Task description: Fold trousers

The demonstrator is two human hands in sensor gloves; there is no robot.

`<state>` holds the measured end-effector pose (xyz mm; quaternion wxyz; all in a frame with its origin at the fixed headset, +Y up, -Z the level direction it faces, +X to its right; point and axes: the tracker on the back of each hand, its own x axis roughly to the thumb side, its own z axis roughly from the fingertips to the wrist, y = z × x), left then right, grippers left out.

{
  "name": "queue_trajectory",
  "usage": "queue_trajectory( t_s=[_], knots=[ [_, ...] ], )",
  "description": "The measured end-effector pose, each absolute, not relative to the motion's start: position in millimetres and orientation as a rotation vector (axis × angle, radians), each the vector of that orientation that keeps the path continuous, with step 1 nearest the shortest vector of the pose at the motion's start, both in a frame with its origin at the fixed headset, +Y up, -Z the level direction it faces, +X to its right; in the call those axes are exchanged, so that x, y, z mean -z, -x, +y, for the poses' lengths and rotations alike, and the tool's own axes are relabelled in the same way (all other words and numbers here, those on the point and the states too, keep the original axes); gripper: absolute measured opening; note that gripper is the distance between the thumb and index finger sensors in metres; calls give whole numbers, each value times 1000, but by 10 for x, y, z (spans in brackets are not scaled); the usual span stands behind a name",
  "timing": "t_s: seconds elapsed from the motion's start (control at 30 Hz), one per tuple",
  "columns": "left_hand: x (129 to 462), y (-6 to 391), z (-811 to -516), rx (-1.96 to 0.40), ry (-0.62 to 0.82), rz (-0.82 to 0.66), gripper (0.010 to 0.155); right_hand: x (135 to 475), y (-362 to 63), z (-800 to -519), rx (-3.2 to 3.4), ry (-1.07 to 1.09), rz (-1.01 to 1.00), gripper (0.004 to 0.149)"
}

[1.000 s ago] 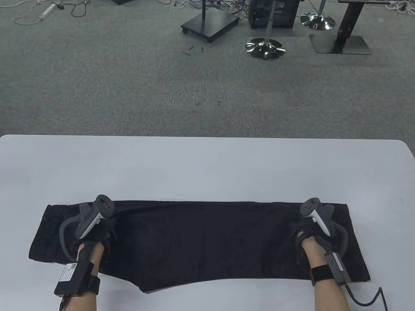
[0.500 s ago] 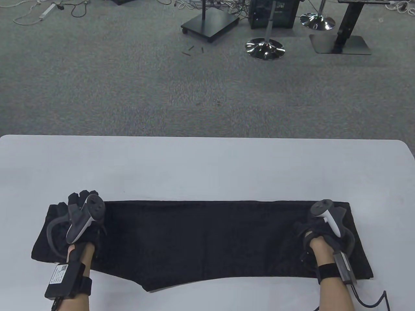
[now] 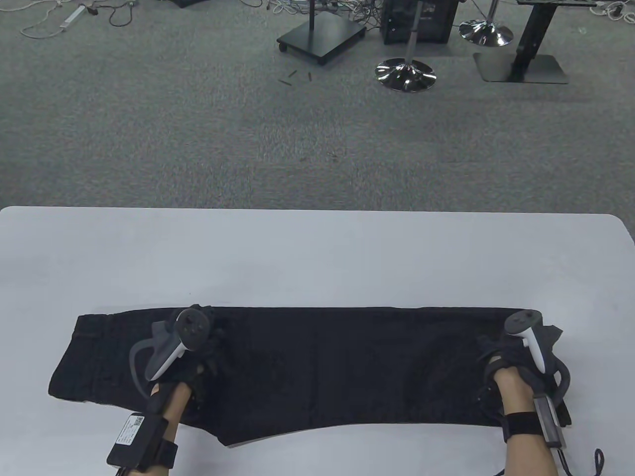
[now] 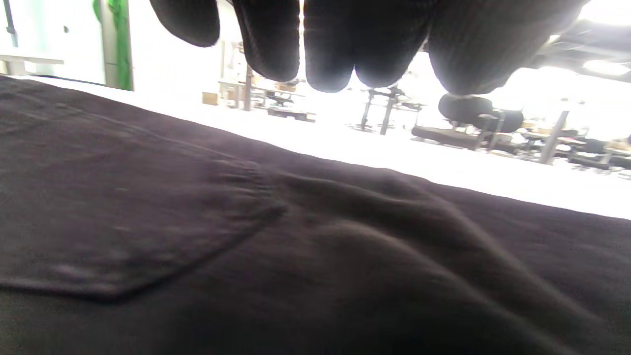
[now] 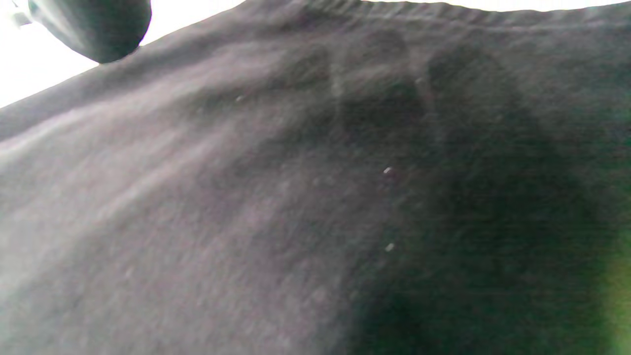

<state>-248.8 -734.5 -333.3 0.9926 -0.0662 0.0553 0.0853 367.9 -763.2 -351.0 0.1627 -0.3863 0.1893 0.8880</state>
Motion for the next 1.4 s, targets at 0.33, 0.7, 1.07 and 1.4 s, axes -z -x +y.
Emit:
queue_trajectory(
  t_s=[0.33, 0.7, 1.07, 1.4],
  knots=[
    [3119, 1752, -7528, -168, 237, -164, 67, 3332, -3997, -7888, -2359, 1222, 657, 79],
    [3042, 1432, -7758, -117, 345, -265, 65, 3436, -3914, -7846, -2463, 1229, 504, 79],
    [3048, 1430, -7762, -115, 345, -264, 64, 3460, -3795, -7606, -2411, 1052, 249, 60],
    [3074, 1418, -7285, -230, 243, -263, 65, 3418, -3282, -6779, -2220, 593, 103, 58]
  ],
)
